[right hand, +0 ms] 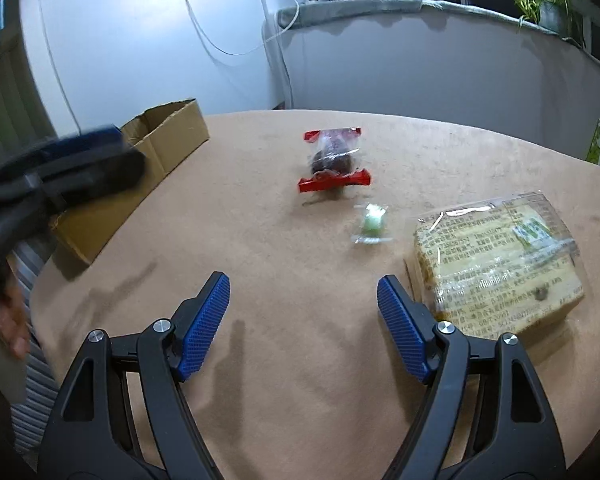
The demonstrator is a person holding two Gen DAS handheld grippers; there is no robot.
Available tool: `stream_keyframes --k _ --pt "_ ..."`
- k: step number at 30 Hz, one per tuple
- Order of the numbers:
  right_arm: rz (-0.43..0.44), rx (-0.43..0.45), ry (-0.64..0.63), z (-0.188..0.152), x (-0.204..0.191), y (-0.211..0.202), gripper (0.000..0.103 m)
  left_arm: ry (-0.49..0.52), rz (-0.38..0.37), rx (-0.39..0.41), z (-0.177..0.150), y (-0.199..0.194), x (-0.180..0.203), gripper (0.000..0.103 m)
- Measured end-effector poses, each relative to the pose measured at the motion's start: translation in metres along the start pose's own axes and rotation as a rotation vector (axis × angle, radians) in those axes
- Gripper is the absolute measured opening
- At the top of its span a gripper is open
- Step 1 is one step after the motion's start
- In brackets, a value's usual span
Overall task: Organize snacks
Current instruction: 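Move both open tools back toward the remaining snacks, then grasp the brown date candy with the left tool while the right tool grasps the small green candy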
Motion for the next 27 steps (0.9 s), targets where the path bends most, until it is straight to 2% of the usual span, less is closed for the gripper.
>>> stream_keyframes --k 4,8,10,12,14,16,17,18,20,21,22,23,27 --pt "-0.04 -0.002 0.024 0.014 0.017 0.007 0.079 -0.085 -0.111 -0.07 0.008 0.049 0.0 0.081" --pt "-0.025 -0.029 0.048 0.028 0.027 0.016 0.078 -0.158 -0.142 -0.111 0.02 0.086 -0.004 0.081" --pt "-0.049 -0.038 0.028 0.033 0.029 0.02 0.069 -0.168 -0.138 -0.147 0.024 0.107 -0.005 0.081" --pt "-0.057 -0.049 0.027 0.037 0.033 0.027 0.053 -0.169 -0.117 -0.196 0.026 0.131 -0.006 0.081" --pt "-0.074 -0.052 0.015 0.041 0.034 0.031 0.049 -0.174 -0.121 -0.222 0.024 0.145 -0.005 0.081" --pt "-0.079 -0.057 0.001 0.043 0.033 0.035 0.046 -0.186 -0.137 -0.235 0.023 0.153 -0.002 0.081" --pt "-0.08 -0.058 -0.002 0.043 0.033 0.035 0.039 -0.189 -0.14 -0.235 0.023 0.155 0.0 0.081" --pt "-0.078 -0.06 -0.004 0.043 0.033 0.036 0.027 -0.182 -0.139 -0.23 0.024 0.155 0.003 0.081" --pt "-0.071 -0.065 -0.007 0.042 0.034 0.037 0.016 -0.166 -0.14 -0.224 0.026 0.155 0.006 0.08" --pt "-0.061 -0.066 -0.011 0.042 0.033 0.037 0.016 -0.165 -0.145 -0.219 0.026 0.155 0.008 0.08" --pt "-0.056 -0.069 -0.016 0.042 0.032 0.037 0.016 -0.164 -0.153 -0.217 0.027 0.157 0.009 0.078" --pt "-0.054 -0.071 -0.023 0.041 0.031 0.037 0.015 -0.167 -0.165 -0.22 0.027 0.159 0.009 0.068" --pt "-0.053 -0.071 -0.031 0.037 0.031 0.035 0.015 -0.183 -0.188 -0.209 0.029 0.161 0.003 0.049"
Point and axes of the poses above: each gripper's, at about its wrist camera, not at the fingertips, and y roughly the way its jaws point, x to its right, z to its top, the point moved 5 cm from there along y, roughly the way its jaws point, and after that the axes turned 7 degrees about y, right-handed, at the moved point
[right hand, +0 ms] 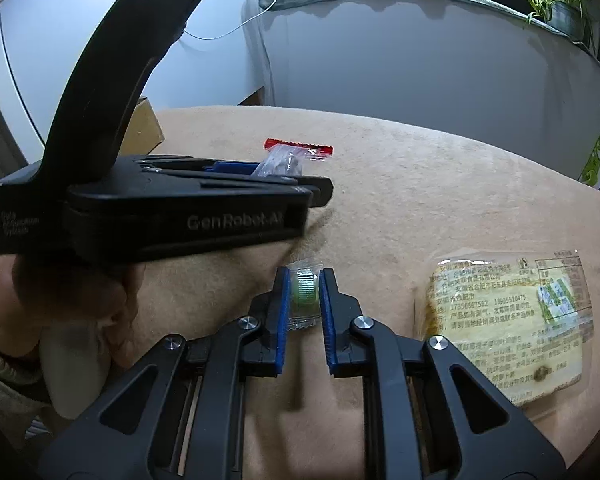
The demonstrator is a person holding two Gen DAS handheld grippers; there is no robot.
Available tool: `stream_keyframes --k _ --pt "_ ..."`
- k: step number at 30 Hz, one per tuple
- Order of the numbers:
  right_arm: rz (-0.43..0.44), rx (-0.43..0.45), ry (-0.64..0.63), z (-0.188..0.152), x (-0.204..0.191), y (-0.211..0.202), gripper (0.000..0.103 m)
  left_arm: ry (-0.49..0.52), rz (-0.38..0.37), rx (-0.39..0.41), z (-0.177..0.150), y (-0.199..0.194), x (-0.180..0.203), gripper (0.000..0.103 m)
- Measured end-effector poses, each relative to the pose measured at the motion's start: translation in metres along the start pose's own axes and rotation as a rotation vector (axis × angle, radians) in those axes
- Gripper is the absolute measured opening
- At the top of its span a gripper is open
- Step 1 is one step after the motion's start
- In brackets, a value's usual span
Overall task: Organize snacks
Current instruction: 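Grasp the brown date candy with the left tool while the right tool grasps the small green candy, then carry both candies into the cardboard box and open both tools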
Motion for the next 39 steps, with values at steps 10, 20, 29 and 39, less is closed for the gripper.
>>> stream_keyframes --k 10,20,29,39 --pt "0.028 0.109 0.116 -0.012 0.029 -0.048 0.015 -0.022 -0.041 0.064 -0.009 -0.028 -0.01 0.035" --pt "0.075 0.231 0.196 -0.012 0.038 -0.098 0.015 -0.005 -0.04 0.187 -0.037 -0.092 -0.005 0.035" --pt "0.073 0.293 0.161 -0.008 0.018 -0.133 0.015 0.005 -0.022 0.276 -0.046 -0.142 0.003 0.035" --pt "0.093 0.297 0.1 -0.005 -0.021 -0.137 0.015 -0.015 0.024 0.334 -0.059 -0.181 -0.012 0.035"
Point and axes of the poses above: each gripper's, at about its wrist camera, not at the fingertips, and y roughly the way its jaws point, x to its right, z to its top, the point moved 5 cm from there along y, roughly the way its jaws point, and after that the axes turned 7 degrees about y, right-handed, at the moved point
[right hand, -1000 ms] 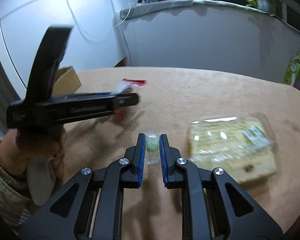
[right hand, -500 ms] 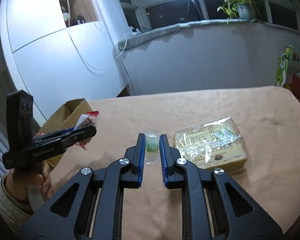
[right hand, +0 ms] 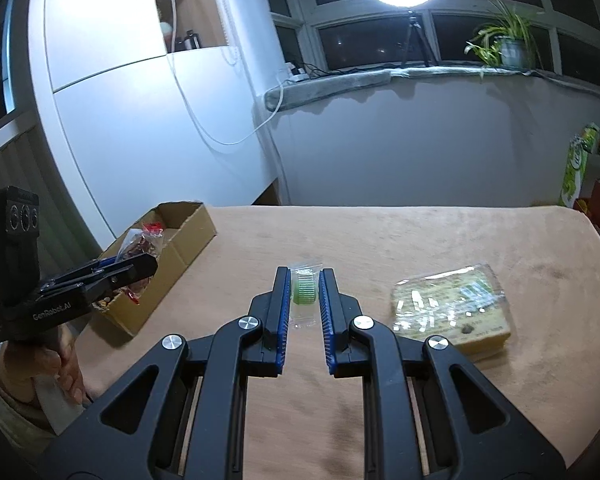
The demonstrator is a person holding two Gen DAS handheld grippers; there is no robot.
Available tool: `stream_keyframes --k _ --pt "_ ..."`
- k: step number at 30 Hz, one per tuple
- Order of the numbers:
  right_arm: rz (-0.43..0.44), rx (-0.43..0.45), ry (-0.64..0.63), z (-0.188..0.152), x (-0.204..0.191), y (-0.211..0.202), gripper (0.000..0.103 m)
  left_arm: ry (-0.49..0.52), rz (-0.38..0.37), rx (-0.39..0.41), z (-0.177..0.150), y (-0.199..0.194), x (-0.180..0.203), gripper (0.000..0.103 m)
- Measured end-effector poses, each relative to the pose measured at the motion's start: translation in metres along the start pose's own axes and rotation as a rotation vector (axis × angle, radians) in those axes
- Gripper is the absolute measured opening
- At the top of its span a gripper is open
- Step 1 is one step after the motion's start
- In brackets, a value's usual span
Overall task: Organize snacks
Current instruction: 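Carry both candies into the cardboard box and open both tools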
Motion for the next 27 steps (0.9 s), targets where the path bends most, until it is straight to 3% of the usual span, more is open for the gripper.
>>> stream_keyframes --k 12,27 --pt "0.053 -0.024 -0.108 0.004 -0.069 0.02 0.015 0.007 0.158 0.073 -0.001 -0.048 -0.035 0.035" --pt "0.231 -0.085 -0.27 0.005 -0.197 0.083 0.015 -0.08 0.277 0.094 -0.021 -0.082 -0.107 0.035"
Point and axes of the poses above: each gripper's, at about its wrist camera, not at the fingertips, and y roughly the way its jaws point, x to its right, z to its top, the point moved 5 cm from there along y, roughly the way its jaws point, and after that the axes turned 7 degrees about y, right-handed, at the moved point
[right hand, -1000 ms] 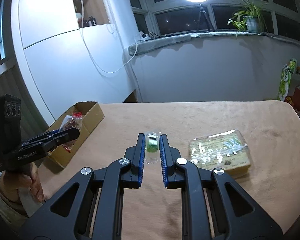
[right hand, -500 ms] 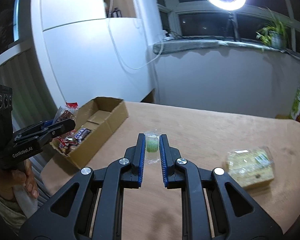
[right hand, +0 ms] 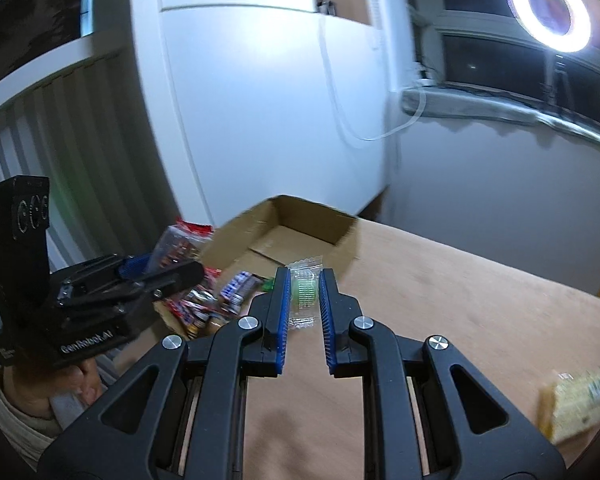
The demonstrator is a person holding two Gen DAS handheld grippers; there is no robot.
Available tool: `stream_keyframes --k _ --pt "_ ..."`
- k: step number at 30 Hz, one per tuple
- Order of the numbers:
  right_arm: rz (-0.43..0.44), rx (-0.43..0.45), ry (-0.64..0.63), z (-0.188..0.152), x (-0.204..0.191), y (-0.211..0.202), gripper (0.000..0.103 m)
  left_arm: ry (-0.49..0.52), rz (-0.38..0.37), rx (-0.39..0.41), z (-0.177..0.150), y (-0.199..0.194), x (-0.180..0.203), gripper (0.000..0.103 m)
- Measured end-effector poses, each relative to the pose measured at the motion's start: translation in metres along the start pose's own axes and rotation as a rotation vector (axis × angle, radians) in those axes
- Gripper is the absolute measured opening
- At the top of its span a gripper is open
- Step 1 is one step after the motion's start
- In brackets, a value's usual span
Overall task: Organize snacks
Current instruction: 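Carry both candies into the cardboard box and open both tools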
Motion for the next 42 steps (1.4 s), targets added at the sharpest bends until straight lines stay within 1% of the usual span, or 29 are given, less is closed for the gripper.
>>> stream_keyframes --k 8,14,20,27,29,30,31,32,33,35,37,40,41,42 --pt "0.077 -0.033 -0.053 0.009 -0.038 0.041 0.015 -0.034 0.071 -0.002 -0.004 -0.005 -0.037 0.035" --pt "0.119 -0.07 -0.071 0.01 -0.052 0.073 0.015 -0.047 0.112 -0.011 -0.005 -0.003 -0.058 0.035" --pt "0.124 -0.09 -0.071 0.013 -0.053 0.099 0.015 -0.062 0.104 -0.05 -0.013 0.013 -0.065 0.035" --pt "0.114 -0.081 -0.074 0.025 -0.045 0.117 0.015 -0.066 0.074 -0.094 -0.017 0.037 -0.068 0.035" --pt "0.115 -0.086 -0.072 0.028 -0.043 0.126 0.015 -0.074 0.07 -0.099 -0.017 0.044 -0.069 0.037" --pt "0.121 -0.112 -0.07 0.026 -0.04 0.136 0.02 -0.085 0.066 -0.115 -0.019 0.05 -0.071 0.039" --pt "0.12 -0.159 -0.069 0.022 -0.038 0.146 0.026 -0.091 0.072 -0.157 -0.024 0.057 -0.074 0.052" --pt "0.104 -0.17 -0.066 0.019 -0.034 0.149 0.037 -0.09 0.089 -0.189 -0.028 0.06 -0.075 0.067" --pt "0.1 -0.148 -0.052 0.016 -0.03 0.144 0.042 -0.084 0.104 -0.195 -0.032 0.058 -0.076 0.07" --pt "0.131 -0.126 -0.035 0.011 -0.028 0.132 0.048 -0.072 0.129 -0.185 -0.036 0.047 -0.075 0.074" --pt "0.11 -0.103 -0.027 0.006 -0.024 0.12 0.048 -0.072 0.14 -0.172 -0.038 0.036 -0.076 0.078" --pt "0.09 -0.072 -0.021 0.002 -0.021 0.102 0.048 -0.059 0.172 -0.152 -0.037 0.02 -0.077 0.078" --pt "0.088 -0.063 -0.014 0.003 -0.021 0.098 0.05 -0.054 0.182 -0.145 -0.035 0.017 -0.077 0.078" --pt "0.088 -0.055 -0.007 0.002 -0.02 0.093 0.056 -0.05 0.188 -0.138 -0.033 0.013 -0.076 0.078"
Point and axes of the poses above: each gripper's, at about its wrist camera, not at the fingertips, and y roughly the way its jaws point, x to its right, z to its top, the point moved 5 cm from there along y, roughly the way its jaws point, and after that the axes turned 7 degrees about y, right-handed, at the moved point
